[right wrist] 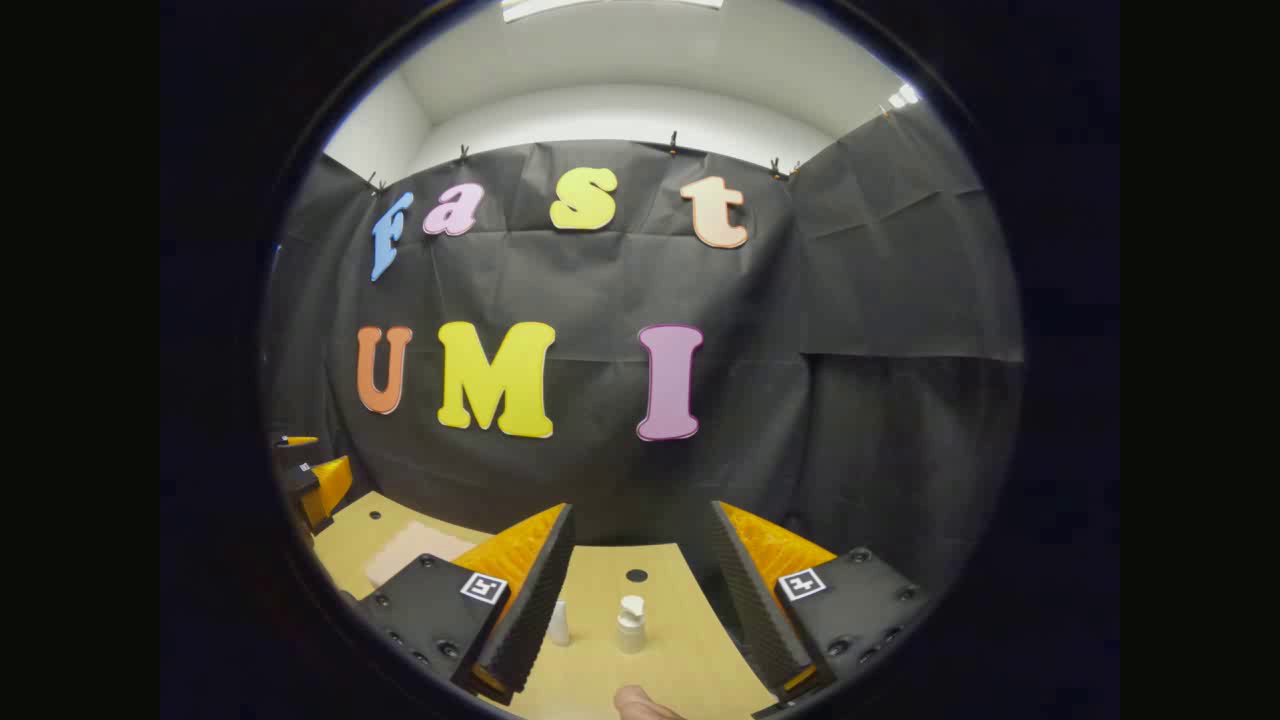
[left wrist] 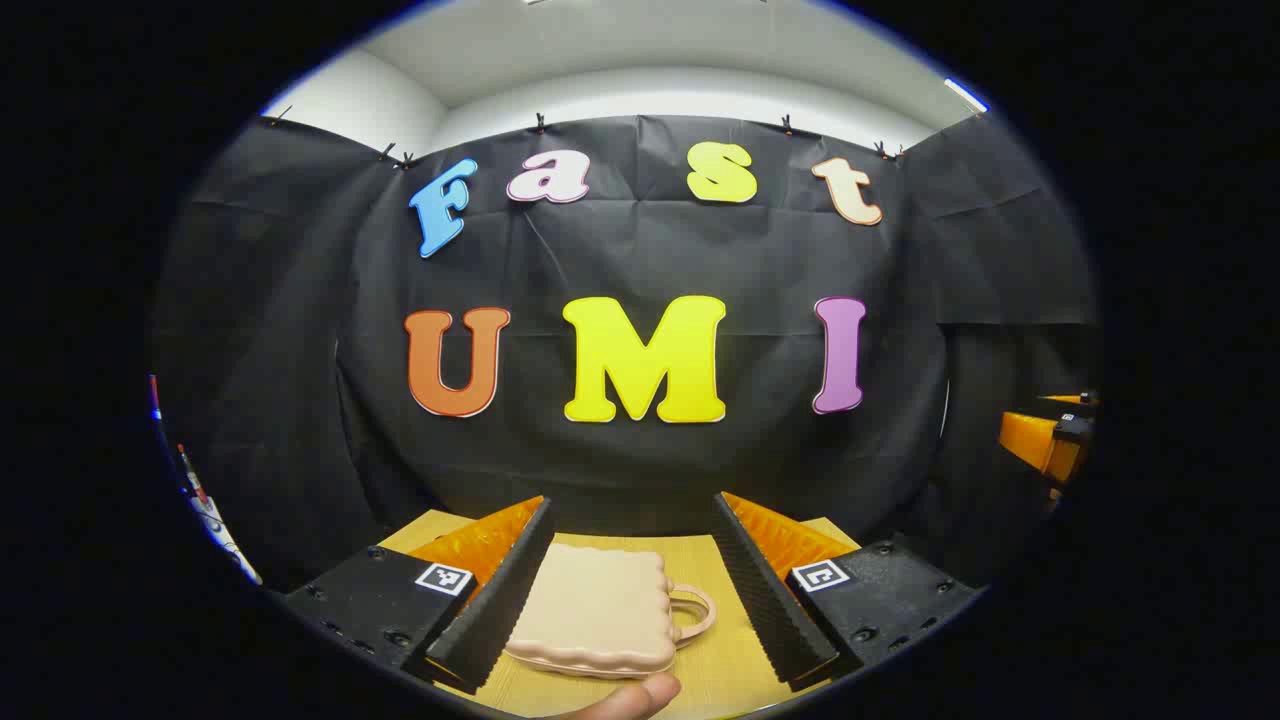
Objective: First open the suitcase, pack the skin care products into it, and then close the suitcase.
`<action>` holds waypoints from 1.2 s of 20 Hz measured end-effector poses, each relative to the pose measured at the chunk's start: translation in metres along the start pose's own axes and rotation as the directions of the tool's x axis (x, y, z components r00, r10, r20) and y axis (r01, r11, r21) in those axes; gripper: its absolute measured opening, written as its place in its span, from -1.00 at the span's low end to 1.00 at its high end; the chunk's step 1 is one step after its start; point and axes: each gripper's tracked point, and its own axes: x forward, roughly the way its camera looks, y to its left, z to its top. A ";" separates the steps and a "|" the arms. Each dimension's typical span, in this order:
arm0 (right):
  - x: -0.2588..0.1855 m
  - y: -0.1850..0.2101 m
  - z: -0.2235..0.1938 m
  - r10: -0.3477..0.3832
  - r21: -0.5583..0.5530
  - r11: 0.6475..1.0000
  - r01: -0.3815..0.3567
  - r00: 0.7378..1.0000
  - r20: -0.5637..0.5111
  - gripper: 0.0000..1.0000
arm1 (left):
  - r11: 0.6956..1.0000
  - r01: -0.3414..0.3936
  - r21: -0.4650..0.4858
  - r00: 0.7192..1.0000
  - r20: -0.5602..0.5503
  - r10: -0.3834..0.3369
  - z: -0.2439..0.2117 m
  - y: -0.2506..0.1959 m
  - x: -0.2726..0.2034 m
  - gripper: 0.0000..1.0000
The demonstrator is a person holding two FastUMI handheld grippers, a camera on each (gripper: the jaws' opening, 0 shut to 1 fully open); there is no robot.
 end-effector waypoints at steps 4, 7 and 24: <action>0.005 -0.006 -0.004 -0.009 -0.003 1.000 0.009 1.000 -0.013 0.59 | 1.000 0.011 0.003 1.000 -0.007 -0.011 -0.006 -0.008 0.006 0.99; 0.008 -0.008 -0.007 -0.008 -0.010 1.000 0.008 1.000 -0.018 0.59 | 1.000 0.011 -0.008 1.000 -0.022 -0.011 -0.012 -0.011 0.010 1.00; 0.037 -0.019 -0.029 -0.019 -0.038 0.999 0.016 0.997 -0.074 0.59 | 0.981 -0.009 0.195 0.993 -0.118 0.033 -0.095 -0.017 0.053 1.00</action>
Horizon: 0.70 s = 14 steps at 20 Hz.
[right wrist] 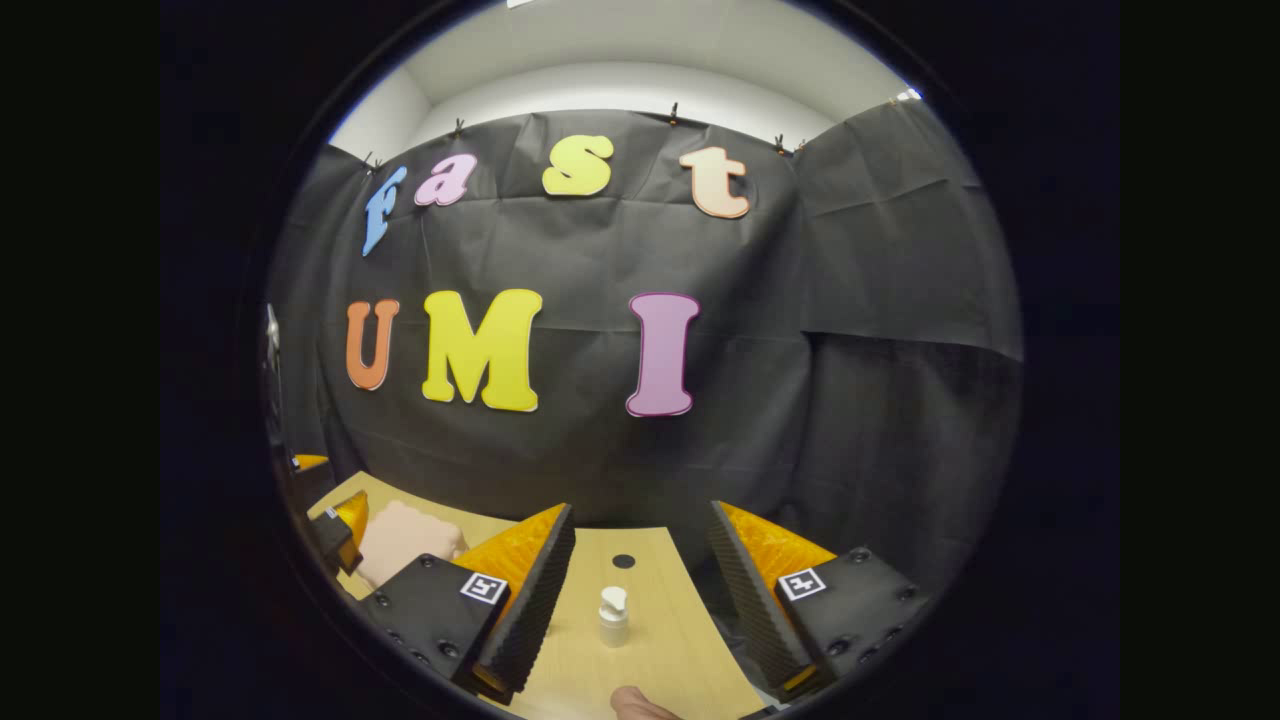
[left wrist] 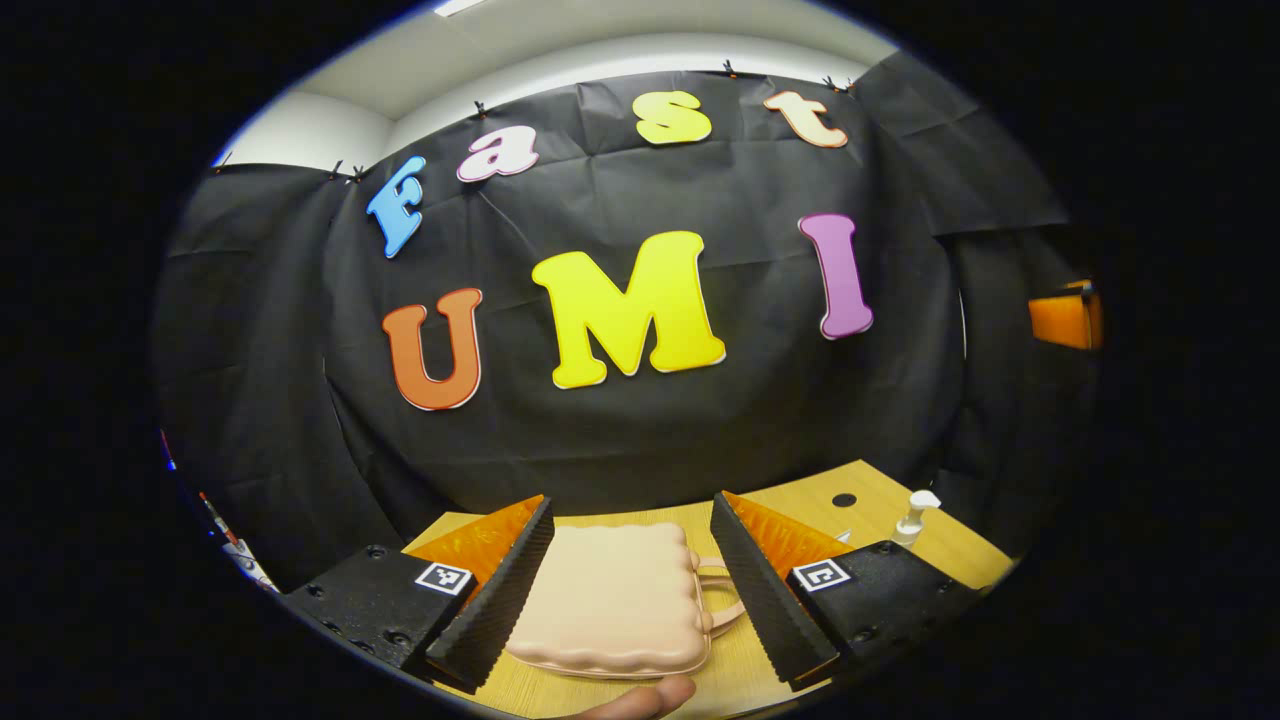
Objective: First open the suitcase, pack the skin care products into it, and then close the suitcase.
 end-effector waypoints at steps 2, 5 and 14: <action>-0.003 -0.007 -0.009 -0.014 -0.020 1.000 0.014 1.000 -0.017 0.59 | 0.999 0.028 0.016 0.999 -0.043 -0.028 -0.025 -0.014 0.008 1.00; -0.009 -0.022 -0.025 -0.041 -0.033 0.999 0.039 0.998 -0.046 0.59 | 0.996 0.073 0.056 0.995 -0.077 -0.068 -0.057 -0.038 0.017 1.00; -0.021 -0.059 -0.056 -0.099 -0.021 0.995 0.097 0.990 -0.097 0.59 | 0.906 0.154 0.395 0.977 -0.197 -0.081 -0.153 -0.084 0.057 0.96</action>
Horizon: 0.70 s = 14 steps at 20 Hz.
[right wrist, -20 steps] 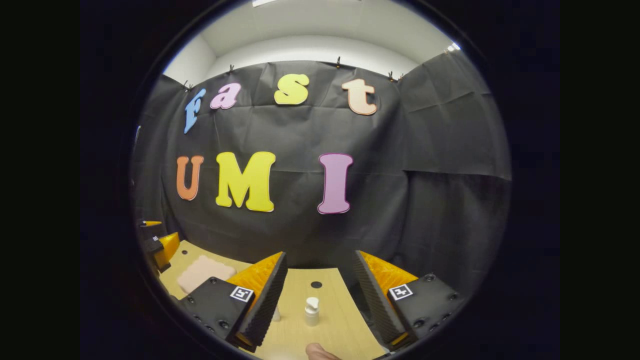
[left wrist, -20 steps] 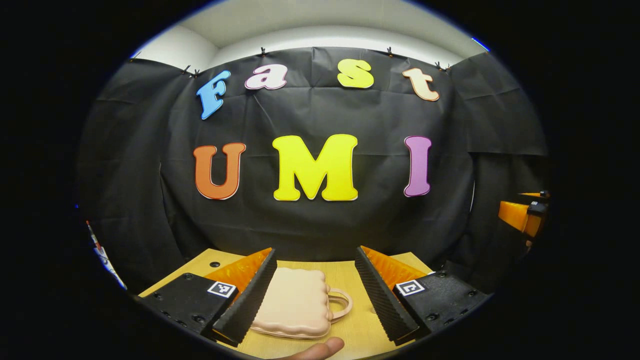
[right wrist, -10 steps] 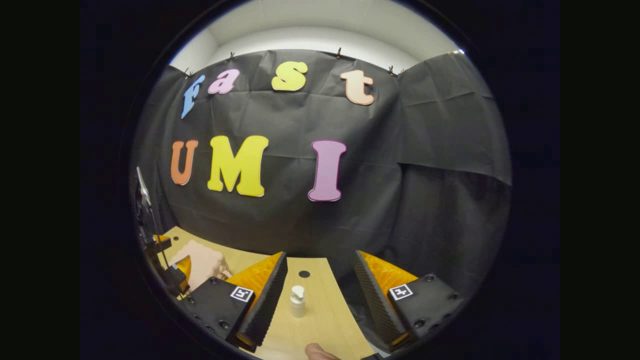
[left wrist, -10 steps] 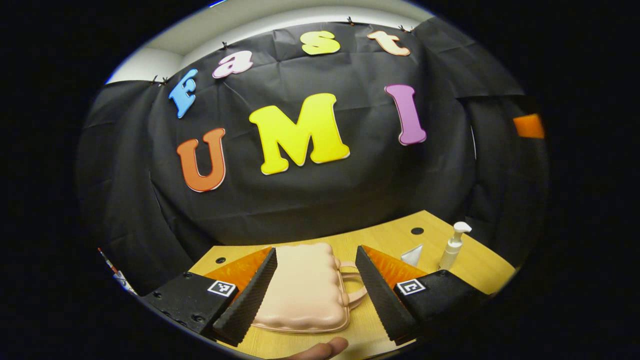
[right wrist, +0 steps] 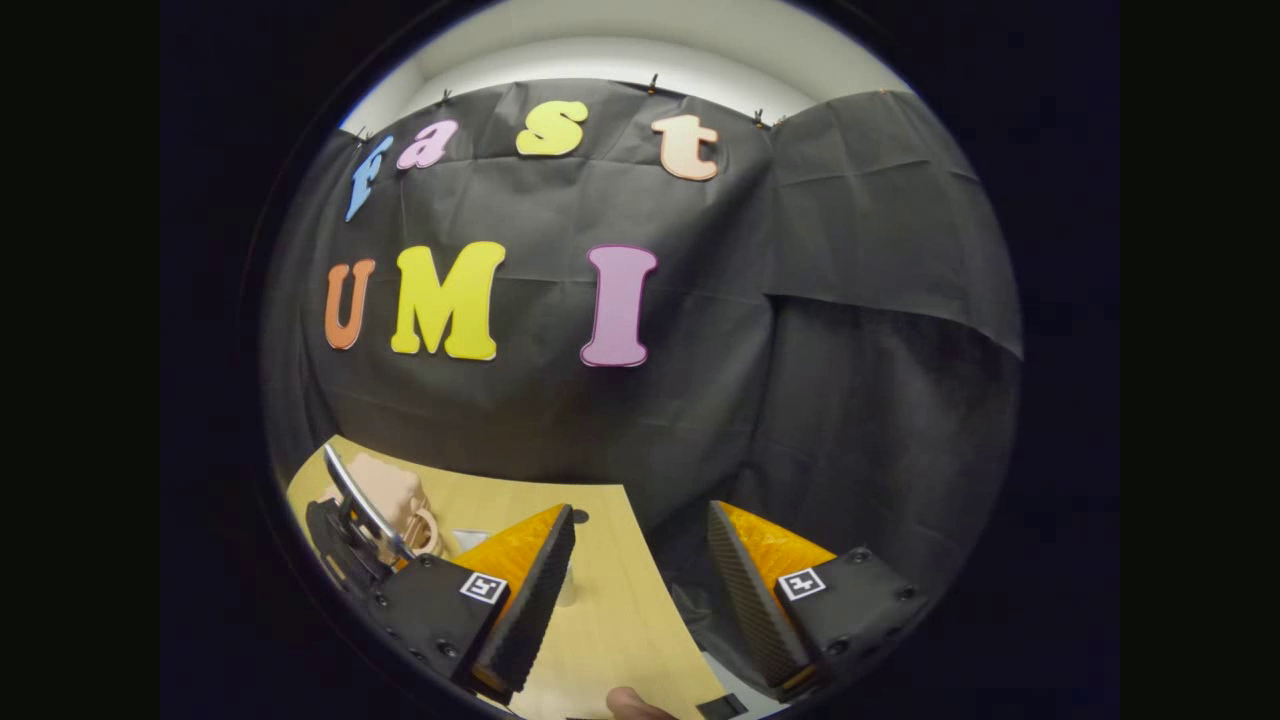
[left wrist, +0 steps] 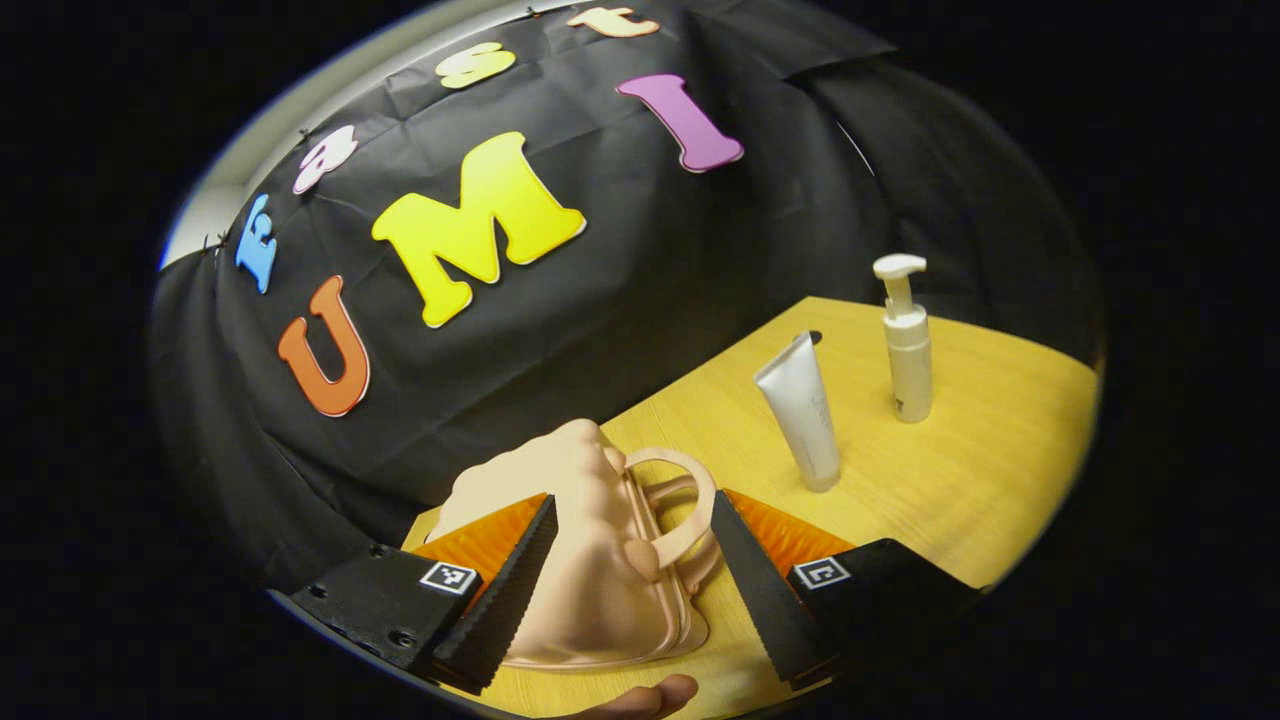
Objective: First open the suitcase, pack the skin care products into it, and then close the suitcase.
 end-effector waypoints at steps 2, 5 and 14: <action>0.001 -0.001 -0.007 0.006 0.001 1.000 -0.006 1.000 -0.014 0.56 | 0.995 -0.014 0.094 0.998 -0.053 0.019 -0.019 -0.008 0.011 0.97; 0.005 -0.002 -0.016 0.013 0.003 1.000 -0.013 0.999 -0.033 0.59 | 0.951 -0.012 0.309 0.999 -0.028 0.021 -0.017 -0.017 0.034 0.94; 0.016 -0.006 -0.029 0.027 0.026 0.999 -0.025 0.998 -0.062 0.59 | 0.811 -0.030 0.585 0.994 -0.064 0.084 -0.024 -0.015 0.058 0.27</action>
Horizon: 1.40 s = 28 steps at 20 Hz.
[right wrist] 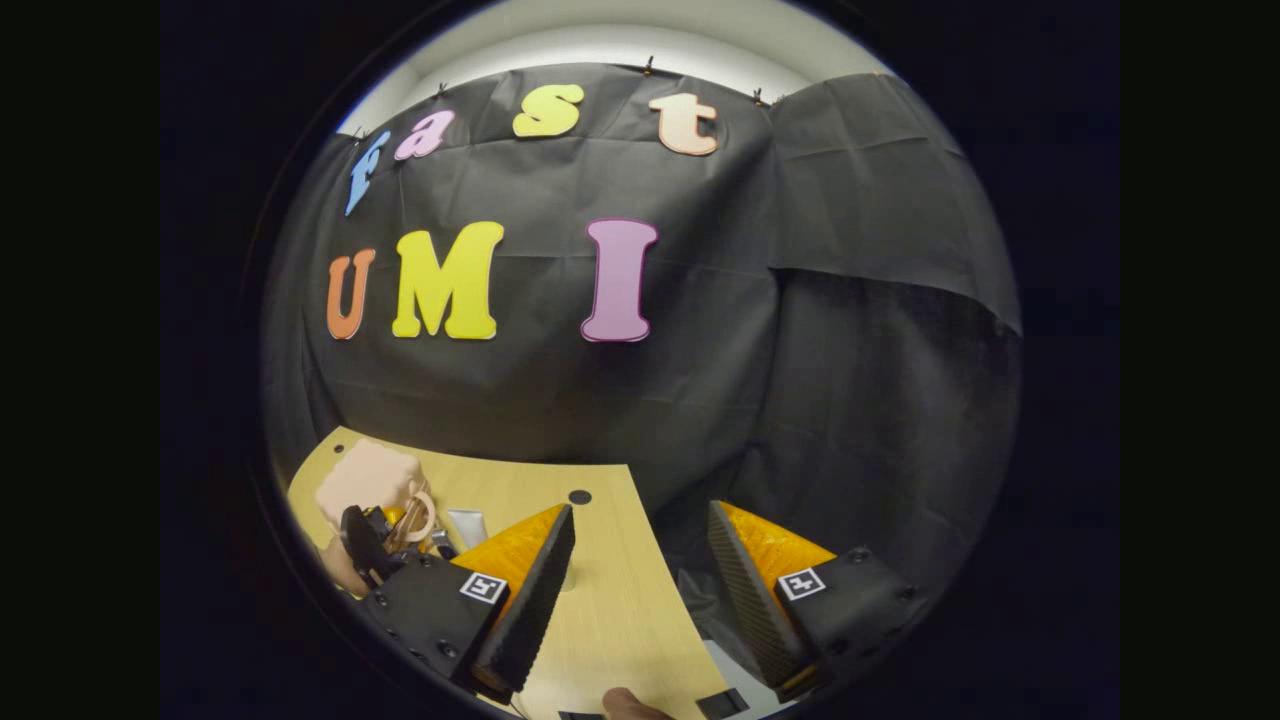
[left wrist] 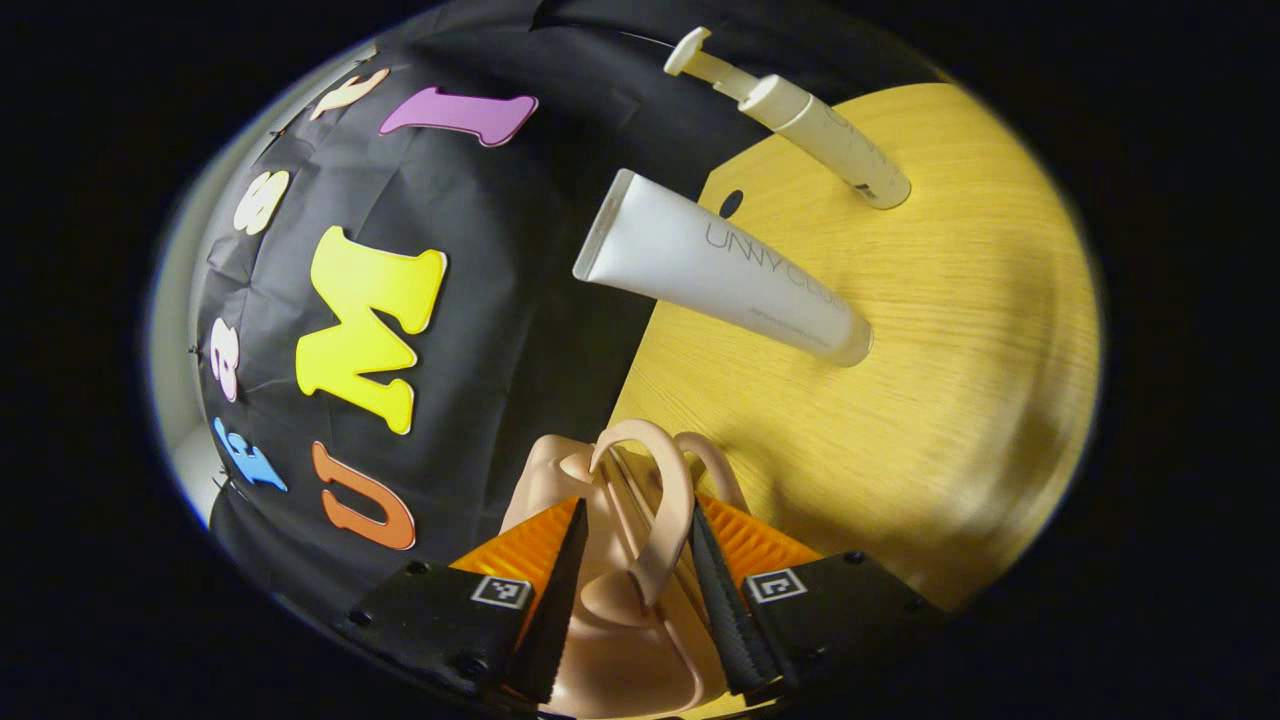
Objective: First open the suitcase, pack the skin care products into it, and then close the suitcase.
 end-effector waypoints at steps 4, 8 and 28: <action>0.003 -0.001 -0.004 0.001 0.017 1.000 -0.001 1.000 -0.010 0.59 | 0.997 0.052 0.062 0.998 -0.038 -0.049 -0.004 -0.009 0.000 -0.55; 0.000 0.003 0.001 0.009 -0.010 1.000 -0.009 1.000 0.008 0.59 | 0.996 0.047 0.078 0.998 -0.043 -0.043 -0.004 -0.002 -0.002 -0.79; -0.017 0.126 0.030 0.083 -0.049 0.996 -0.080 0.995 0.062 0.59 | 0.862 -0.018 -0.506 0.999 -0.034 0.001 -0.113 0.235 -0.061 -0.94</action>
